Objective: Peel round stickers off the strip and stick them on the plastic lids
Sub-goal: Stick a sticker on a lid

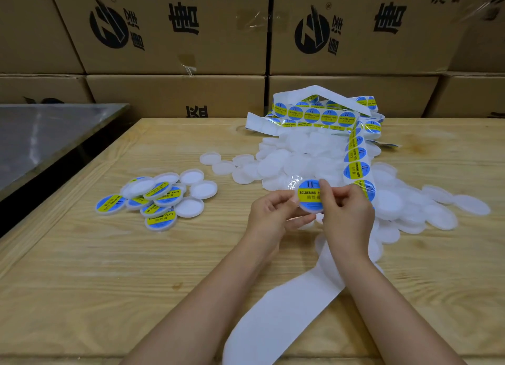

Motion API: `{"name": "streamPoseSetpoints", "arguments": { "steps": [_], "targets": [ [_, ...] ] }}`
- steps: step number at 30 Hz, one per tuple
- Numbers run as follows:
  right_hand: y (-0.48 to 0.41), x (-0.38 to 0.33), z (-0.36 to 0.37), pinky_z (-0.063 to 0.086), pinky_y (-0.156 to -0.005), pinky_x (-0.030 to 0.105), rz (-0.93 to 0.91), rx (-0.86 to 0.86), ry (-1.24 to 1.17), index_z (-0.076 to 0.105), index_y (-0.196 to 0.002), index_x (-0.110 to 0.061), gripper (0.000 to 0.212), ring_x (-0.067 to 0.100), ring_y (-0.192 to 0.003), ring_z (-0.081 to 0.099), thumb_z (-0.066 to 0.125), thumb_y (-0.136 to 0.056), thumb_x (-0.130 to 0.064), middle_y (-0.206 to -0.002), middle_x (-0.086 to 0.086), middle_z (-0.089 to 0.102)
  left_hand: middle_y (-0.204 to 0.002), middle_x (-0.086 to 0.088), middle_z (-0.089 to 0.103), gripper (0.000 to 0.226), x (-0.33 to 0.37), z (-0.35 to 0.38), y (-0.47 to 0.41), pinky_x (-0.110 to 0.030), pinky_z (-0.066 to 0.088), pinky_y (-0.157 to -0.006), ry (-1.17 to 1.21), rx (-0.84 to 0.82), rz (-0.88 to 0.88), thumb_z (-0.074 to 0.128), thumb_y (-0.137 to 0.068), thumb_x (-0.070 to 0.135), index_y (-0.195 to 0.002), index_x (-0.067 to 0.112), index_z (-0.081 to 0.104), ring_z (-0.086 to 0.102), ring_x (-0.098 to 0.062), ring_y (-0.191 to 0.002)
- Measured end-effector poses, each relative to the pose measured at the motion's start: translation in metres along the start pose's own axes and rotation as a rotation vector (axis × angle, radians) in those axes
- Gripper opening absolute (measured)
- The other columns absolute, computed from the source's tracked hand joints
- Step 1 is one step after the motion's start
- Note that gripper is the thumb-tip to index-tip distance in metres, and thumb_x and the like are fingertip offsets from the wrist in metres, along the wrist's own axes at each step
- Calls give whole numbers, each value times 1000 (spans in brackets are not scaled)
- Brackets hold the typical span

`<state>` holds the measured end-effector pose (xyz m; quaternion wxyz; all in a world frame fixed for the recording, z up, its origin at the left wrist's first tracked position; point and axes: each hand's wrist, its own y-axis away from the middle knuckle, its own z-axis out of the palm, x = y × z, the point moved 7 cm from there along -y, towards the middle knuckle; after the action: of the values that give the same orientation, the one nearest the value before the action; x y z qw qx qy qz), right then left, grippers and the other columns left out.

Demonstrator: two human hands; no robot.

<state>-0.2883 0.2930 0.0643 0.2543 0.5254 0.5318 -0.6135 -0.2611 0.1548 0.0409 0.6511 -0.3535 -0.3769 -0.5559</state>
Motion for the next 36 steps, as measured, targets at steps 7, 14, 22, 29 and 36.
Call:
{"name": "streamPoseSetpoints", "arguments": {
  "steps": [7, 14, 22, 29, 36],
  "targets": [
    [3, 6, 10, 38, -54, 5, 70, -81, 27, 48, -74, -20, 36, -8, -59, 52, 74, -73, -45, -68, -10, 55, -69, -5, 71, 14, 4, -5, 1, -25, 57, -69, -125, 45, 45, 51, -90, -7, -85, 2, 62, 70, -16, -66],
    [9, 1, 27, 43, -57, 7, 22, -270, -24, 44, -82, -30, 37, -9, -66, 58, 80, -71, -34, -76, -14, 61, -87, -17, 71, 13, 1, -14, -4, -29, 57, -70, 68, 52, -4, 49, -93, 1, -93, -3, 62, 71, -26, -80],
    [5, -8, 15, 51, -65, 36, -104, -211, 44, 48, -72, -26, 22, 21, -66, 63, 61, -90, -26, -66, -5, 62, -81, -8, 72, 19, 0, -13, -6, -27, 57, -64, 95, 12, -86, 44, -97, 4, -92, -1, 62, 70, -18, -75],
    [6, -7, 17, 49, -63, 30, -102, -217, 9, 49, -76, -26, 18, 17, -67, 62, 61, -89, -24, -70, -6, 62, -82, -8, 73, 20, -2, -16, -7, -26, 57, -63, 119, 24, -96, 45, -97, 5, -92, 0, 63, 70, -17, -75],
    [19, -8, 35, 40, -60, 10, -148, -449, 49, 49, -110, -21, 45, 2, -64, 49, 77, -74, -20, -79, -9, 55, -77, -9, 72, 19, 6, -26, -8, -24, 55, -57, 184, 73, -77, 43, -96, 4, -93, -2, 61, 69, -17, -67]
  ]
}}
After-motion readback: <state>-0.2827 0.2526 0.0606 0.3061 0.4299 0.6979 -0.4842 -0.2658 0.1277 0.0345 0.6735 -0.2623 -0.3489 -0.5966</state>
